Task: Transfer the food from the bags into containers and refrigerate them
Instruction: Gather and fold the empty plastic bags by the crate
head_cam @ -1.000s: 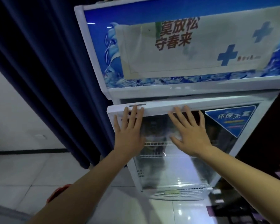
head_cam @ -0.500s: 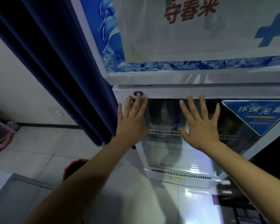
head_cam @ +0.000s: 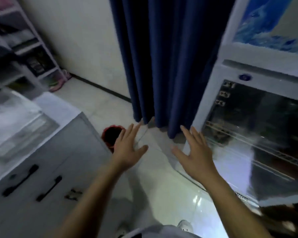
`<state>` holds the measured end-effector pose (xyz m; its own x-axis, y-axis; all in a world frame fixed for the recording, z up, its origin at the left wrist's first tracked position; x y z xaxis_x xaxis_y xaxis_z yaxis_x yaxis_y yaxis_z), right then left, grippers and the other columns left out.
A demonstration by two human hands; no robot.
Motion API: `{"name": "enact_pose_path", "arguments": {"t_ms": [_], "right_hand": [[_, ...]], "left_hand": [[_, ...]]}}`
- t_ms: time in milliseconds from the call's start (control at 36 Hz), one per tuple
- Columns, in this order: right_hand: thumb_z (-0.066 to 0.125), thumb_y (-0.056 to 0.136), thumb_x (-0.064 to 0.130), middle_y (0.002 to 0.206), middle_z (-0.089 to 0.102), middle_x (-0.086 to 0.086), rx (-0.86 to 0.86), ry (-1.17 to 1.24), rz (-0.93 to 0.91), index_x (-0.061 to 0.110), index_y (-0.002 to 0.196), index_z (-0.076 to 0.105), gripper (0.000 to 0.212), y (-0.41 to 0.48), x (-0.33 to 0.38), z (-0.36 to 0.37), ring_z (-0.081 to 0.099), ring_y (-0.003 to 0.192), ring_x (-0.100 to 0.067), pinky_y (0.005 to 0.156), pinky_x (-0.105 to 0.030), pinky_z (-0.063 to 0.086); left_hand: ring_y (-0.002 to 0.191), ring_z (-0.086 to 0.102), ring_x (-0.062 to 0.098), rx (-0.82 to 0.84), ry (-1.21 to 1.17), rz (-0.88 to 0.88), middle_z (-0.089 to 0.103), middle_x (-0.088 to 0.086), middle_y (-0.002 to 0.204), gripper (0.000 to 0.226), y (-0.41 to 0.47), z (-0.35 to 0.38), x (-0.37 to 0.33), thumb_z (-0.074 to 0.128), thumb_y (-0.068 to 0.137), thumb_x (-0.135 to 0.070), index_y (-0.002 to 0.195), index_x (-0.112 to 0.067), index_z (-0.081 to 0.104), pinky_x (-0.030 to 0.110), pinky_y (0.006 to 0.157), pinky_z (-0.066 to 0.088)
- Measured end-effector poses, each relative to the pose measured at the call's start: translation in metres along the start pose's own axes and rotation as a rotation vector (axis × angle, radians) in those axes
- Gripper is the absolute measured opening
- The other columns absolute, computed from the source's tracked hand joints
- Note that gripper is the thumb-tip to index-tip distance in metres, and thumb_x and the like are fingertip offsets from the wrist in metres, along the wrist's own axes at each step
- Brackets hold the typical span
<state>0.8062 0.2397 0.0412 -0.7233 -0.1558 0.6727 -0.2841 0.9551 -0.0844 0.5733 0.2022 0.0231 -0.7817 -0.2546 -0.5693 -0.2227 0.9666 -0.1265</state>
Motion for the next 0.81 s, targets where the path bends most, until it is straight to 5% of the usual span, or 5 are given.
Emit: {"name": "enact_pose_path", "arguments": {"t_ms": [139,361,444,667,806], "right_hand": [[0.050,0.089,0.066,0.167,0.002,0.012,0.202,-0.063,-0.121,0.046,0.155,0.015,0.077,-0.004,0.071,0.097,-0.003,0.153,-0.014,0.121,-0.044,0.010],[0.052,0.089,0.064,0.165,0.007,0.019,0.373,0.000,-0.308,0.052,0.152,0.017,0.073,0.017,0.195,0.202,0.000,0.152,-0.006,0.123,-0.051,0.013],[0.055,0.091,0.061,0.165,0.006,0.021,0.444,0.008,-0.336,0.052,0.151,0.020,0.070,0.015,0.229,0.239,-0.002,0.151,-0.004,0.123,-0.051,0.014],[0.062,0.088,0.056,0.159,0.008,0.030,0.559,0.017,-0.405,0.064,0.138,0.025,0.062,0.041,0.295,0.283,0.001,0.150,0.001,0.124,-0.045,0.015],[0.067,0.089,0.046,0.161,0.018,0.022,0.567,0.048,-0.440,0.049,0.146,0.036,0.065,0.088,0.332,0.306,0.012,0.148,0.001,0.122,-0.041,0.020]], "left_hand": [[0.150,0.020,0.020,-0.139,-0.107,-0.161,0.018,-0.005,0.166,0.081,-0.071,-0.039,0.102,0.064,0.092,-0.046,0.157,-0.038,0.016,0.042,0.120,0.023],[0.153,0.017,0.023,-0.354,-0.211,-0.369,0.014,-0.012,0.165,0.080,-0.141,-0.102,0.231,0.065,0.092,-0.042,0.156,-0.041,0.018,0.052,0.119,0.028],[0.154,0.009,0.018,-0.396,-0.191,-0.467,0.009,-0.015,0.166,0.081,-0.164,-0.116,0.270,0.063,0.092,-0.046,0.155,-0.047,0.013,0.048,0.123,0.018],[0.154,0.007,0.015,-0.546,-0.345,-0.616,0.011,-0.014,0.166,0.080,-0.181,-0.152,0.328,0.067,0.092,-0.040,0.149,-0.053,0.012,0.048,0.122,0.021],[0.149,0.009,0.000,-0.693,-0.413,-0.644,0.010,-0.027,0.159,0.078,-0.156,-0.179,0.351,0.067,0.092,-0.036,0.149,-0.057,0.017,0.036,0.122,0.018]]}}
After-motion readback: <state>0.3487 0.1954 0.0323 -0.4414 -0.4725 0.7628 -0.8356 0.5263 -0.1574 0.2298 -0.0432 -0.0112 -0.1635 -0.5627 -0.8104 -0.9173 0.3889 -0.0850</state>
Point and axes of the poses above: each hand's wrist, its own y-axis towards the middle knuckle, its own z-axis out of the palm, x = y × z, the point moved 1 cm from there along y, towards the middle knuckle
